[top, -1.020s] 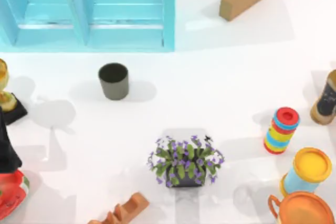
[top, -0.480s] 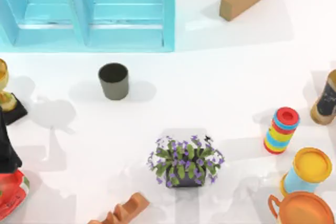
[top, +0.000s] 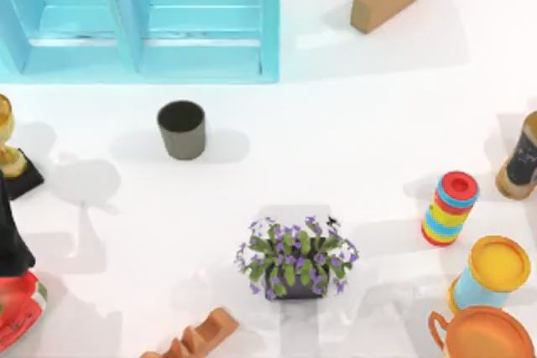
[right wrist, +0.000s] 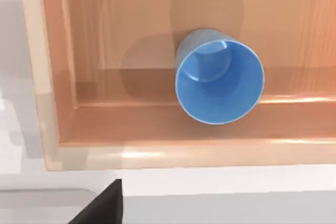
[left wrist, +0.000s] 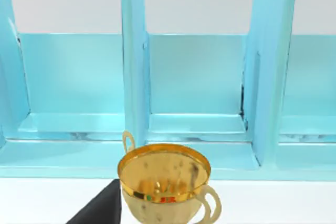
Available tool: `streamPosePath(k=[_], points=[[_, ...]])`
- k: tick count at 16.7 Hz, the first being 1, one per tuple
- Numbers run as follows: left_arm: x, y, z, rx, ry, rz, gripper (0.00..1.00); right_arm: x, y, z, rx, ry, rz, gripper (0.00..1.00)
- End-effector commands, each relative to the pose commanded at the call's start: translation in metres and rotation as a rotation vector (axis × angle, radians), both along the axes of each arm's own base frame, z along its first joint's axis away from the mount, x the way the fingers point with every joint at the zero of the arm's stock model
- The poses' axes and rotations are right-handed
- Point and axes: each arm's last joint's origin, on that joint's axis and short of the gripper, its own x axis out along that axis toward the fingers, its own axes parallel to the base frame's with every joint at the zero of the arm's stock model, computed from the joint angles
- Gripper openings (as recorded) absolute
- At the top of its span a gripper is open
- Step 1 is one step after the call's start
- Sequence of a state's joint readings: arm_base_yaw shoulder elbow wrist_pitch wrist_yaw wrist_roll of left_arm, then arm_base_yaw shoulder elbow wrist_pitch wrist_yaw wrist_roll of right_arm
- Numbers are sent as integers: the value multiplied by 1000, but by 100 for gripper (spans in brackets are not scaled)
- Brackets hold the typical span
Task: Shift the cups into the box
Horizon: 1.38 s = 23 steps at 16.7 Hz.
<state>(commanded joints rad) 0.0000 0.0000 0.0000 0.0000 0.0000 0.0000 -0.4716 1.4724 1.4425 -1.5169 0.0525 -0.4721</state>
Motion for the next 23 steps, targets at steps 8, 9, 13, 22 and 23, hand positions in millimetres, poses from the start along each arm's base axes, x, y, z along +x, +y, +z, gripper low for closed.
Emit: streamPosePath(k=[8, 9, 13, 22, 23], points=[[0, 0, 0, 0, 0, 0, 100, 121, 102, 8, -96, -77, 51, 100], [0, 0, 0, 0, 0, 0, 100, 138, 131, 6, -108, -100, 63, 100], [0, 0, 0, 0, 0, 0, 100, 178, 264, -18, -127, -211, 83, 100], [0, 0, 0, 0, 0, 0, 100, 133, 493, -92, 10, -463, 29, 100], [0, 0, 0, 0, 0, 0, 100, 127, 505, -97, 27, -479, 21, 100]])
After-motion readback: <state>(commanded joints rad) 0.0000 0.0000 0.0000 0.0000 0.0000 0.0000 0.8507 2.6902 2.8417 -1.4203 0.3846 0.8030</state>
